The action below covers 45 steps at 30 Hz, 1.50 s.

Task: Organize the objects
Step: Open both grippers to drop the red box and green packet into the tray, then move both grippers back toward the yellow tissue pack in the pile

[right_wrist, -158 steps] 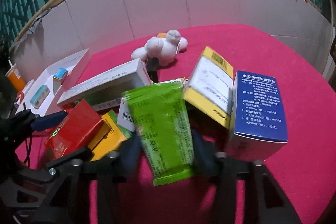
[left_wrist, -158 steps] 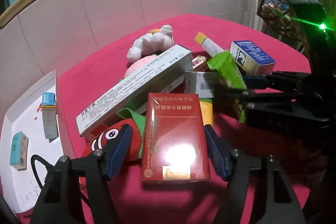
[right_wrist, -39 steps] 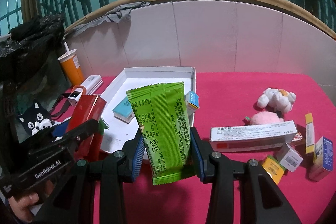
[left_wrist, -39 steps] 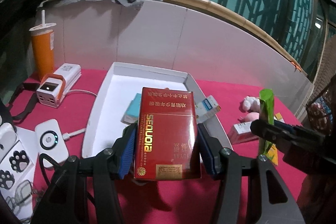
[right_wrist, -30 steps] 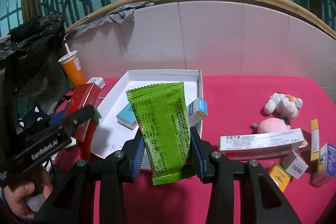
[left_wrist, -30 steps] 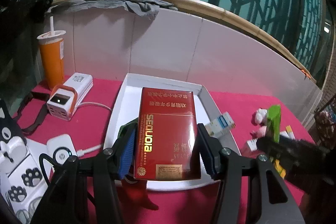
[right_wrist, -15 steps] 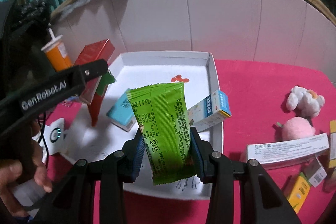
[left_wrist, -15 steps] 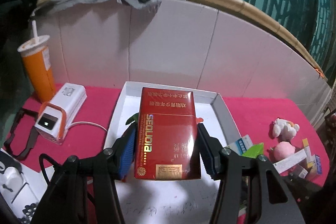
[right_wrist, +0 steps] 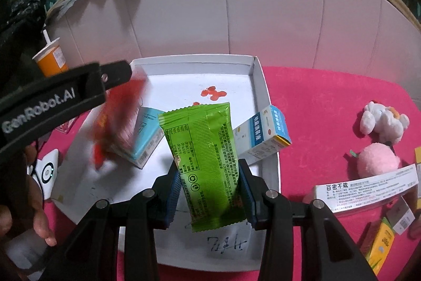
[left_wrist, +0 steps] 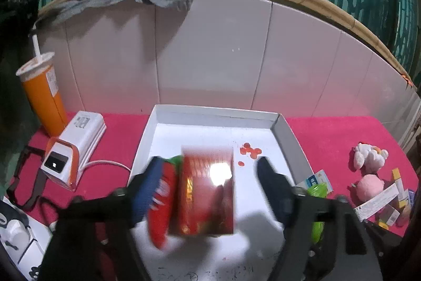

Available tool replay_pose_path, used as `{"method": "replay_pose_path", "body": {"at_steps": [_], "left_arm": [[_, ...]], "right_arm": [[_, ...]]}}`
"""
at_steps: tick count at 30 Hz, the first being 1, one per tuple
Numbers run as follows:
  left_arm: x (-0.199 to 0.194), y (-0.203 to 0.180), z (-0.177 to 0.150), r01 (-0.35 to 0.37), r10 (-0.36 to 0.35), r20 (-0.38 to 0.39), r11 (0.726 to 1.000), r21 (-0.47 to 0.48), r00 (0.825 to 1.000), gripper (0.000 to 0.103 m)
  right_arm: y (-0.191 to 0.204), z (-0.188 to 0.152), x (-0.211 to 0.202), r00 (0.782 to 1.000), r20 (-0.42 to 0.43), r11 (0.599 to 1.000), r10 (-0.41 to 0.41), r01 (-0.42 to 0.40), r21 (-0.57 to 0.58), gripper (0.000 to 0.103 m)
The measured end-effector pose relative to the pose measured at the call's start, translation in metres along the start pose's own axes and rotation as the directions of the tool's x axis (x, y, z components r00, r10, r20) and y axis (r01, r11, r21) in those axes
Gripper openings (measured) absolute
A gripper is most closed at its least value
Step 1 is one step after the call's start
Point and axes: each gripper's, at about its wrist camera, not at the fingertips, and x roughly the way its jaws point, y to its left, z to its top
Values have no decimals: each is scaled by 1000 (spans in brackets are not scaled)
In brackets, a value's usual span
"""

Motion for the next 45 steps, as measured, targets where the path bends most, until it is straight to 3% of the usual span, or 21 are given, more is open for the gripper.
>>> {"method": "replay_pose_path", "body": {"at_steps": [2, 4, 7, 19, 29, 39, 45], "left_arm": [[-4, 0, 1, -16, 16, 15, 1000, -2, 1000, 97], [-7, 0, 2, -25, 25, 22, 1000, -6, 999, 103], [-12, -1, 3, -38, 39, 35, 999, -5, 999, 103], [-45, -17, 1, -42, 41, 89, 999, 17, 995, 103], [-63, -36, -7, -29, 24, 101, 998, 47, 995, 103], [-79, -60, -17, 5, -14, 110, 996, 85, 994, 103], [-82, -82, -32, 46, -57, 87, 991, 123, 995, 103]], "right_arm": [[2, -2, -2, 1000, 7, 1000, 5, -5, -7, 58], [2, -4, -7, 1000, 20, 1000, 13, -13, -10, 72], [5, -6, -17, 999, 49, 999, 9, -7, -31, 82], [-3, -20, -59, 990, 138, 1000, -6, 10, -28, 102], [-16, -39, -91, 982, 191, 998, -12, 22, -53, 103], [-57, -56, -120, 975, 216, 998, -50, 43, 38, 103], [-93, -67, -137, 967, 226, 988, -121, 96, 118, 103]]}}
